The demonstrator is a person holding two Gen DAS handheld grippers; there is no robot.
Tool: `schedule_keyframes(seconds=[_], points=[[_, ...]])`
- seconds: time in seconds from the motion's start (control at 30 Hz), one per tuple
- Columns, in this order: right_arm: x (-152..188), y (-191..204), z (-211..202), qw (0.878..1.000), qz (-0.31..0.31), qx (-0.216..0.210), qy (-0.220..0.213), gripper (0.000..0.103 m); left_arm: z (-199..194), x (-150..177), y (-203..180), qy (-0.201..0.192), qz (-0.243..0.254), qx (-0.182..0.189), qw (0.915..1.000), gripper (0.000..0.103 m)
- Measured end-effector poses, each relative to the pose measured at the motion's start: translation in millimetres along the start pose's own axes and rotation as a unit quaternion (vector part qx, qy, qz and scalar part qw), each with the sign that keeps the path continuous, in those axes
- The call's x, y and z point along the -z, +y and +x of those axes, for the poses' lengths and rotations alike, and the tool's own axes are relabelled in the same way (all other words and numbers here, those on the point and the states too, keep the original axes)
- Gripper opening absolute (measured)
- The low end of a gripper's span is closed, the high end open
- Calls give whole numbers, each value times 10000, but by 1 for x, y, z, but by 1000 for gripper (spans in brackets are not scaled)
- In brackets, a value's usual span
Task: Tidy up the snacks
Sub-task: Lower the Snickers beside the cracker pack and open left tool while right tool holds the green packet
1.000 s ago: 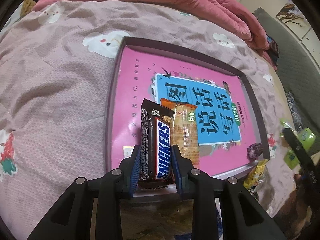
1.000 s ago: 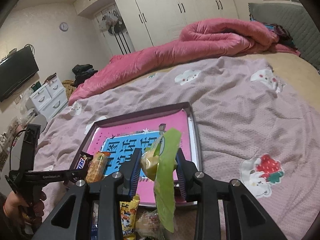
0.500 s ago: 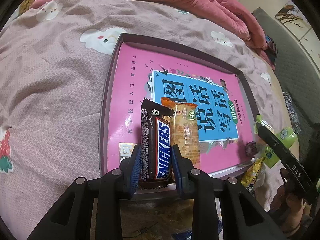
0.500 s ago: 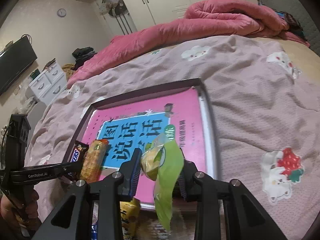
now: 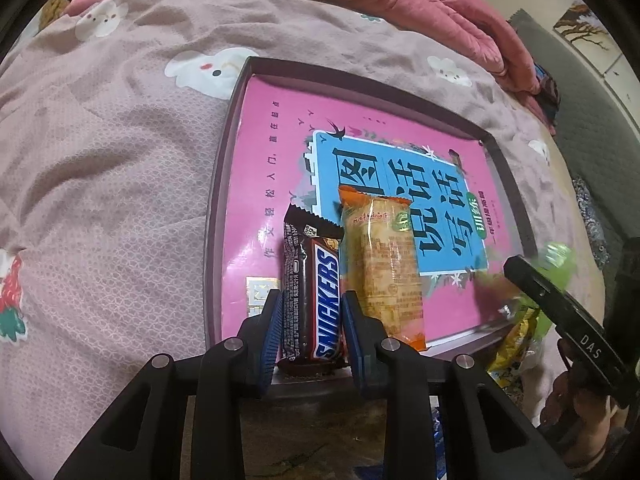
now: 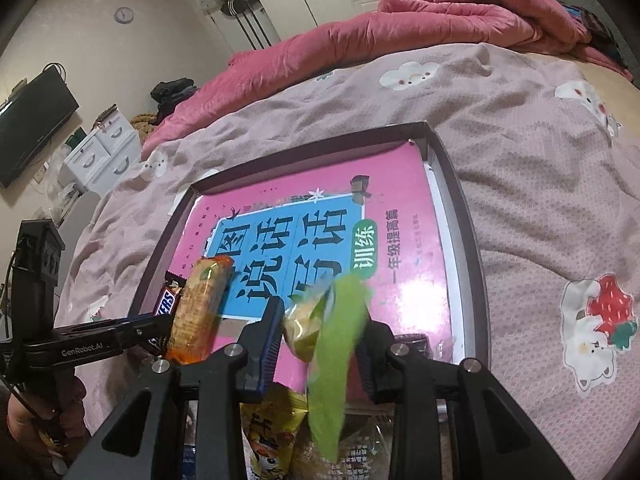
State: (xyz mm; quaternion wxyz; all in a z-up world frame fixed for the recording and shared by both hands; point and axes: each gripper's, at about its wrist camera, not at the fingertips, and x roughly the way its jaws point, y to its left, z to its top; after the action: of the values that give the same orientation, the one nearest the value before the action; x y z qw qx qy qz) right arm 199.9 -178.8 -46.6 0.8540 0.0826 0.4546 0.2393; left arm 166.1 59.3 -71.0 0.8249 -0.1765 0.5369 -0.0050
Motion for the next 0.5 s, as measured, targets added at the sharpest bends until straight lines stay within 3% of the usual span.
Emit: schedule_keyframes(seconds=[0.5], points=[[2, 1, -16, 9996, -74, 245, -156, 34, -1, 1, 1, 21, -46, 61, 10000, 31]])
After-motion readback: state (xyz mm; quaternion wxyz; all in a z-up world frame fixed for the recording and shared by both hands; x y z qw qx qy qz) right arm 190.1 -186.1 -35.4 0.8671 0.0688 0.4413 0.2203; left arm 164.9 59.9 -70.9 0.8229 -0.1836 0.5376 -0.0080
